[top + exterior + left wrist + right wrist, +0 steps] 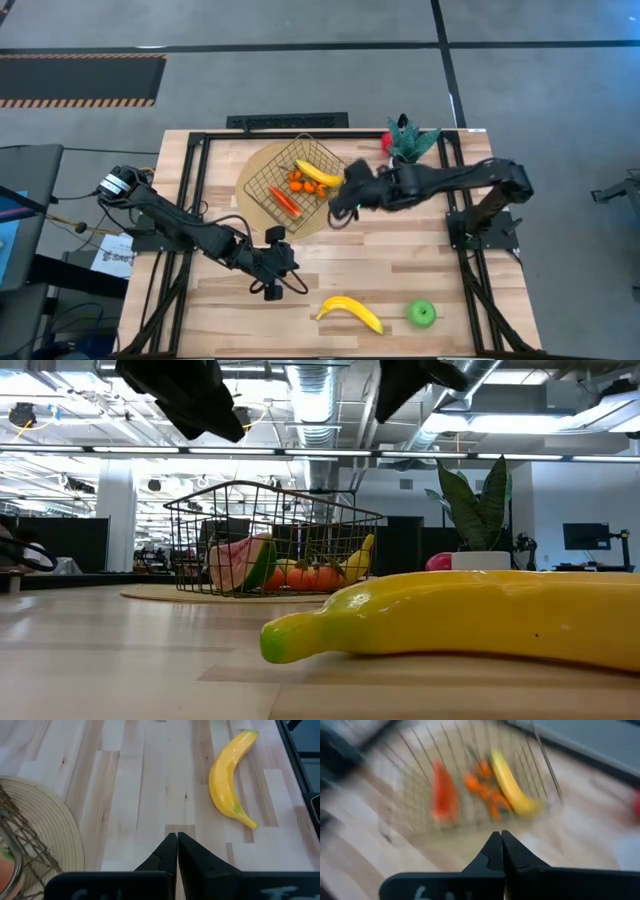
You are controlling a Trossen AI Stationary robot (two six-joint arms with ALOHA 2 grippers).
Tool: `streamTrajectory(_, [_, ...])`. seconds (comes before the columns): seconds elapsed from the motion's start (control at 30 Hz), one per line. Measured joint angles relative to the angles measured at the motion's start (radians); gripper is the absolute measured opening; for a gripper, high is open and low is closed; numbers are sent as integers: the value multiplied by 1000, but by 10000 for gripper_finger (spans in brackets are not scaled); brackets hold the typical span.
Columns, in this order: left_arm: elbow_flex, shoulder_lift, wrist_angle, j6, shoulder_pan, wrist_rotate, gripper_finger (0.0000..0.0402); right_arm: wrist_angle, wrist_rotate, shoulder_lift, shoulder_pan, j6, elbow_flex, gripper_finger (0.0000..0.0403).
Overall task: Build produce basket
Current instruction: Put the red apple into the wire basket
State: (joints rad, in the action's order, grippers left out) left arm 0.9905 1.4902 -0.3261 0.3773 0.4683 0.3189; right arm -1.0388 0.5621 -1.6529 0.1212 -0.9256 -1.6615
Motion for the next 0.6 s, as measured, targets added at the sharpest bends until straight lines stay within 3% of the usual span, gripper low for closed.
streamTrajectory(0.3, [0,0,0,23,0,-9,0,-119,-30,-138,99,-167,0,0])
streamTrajectory(0.6, [0,0,2,28,0,-9,0,-299,-42,-149,179,-322,-1,0])
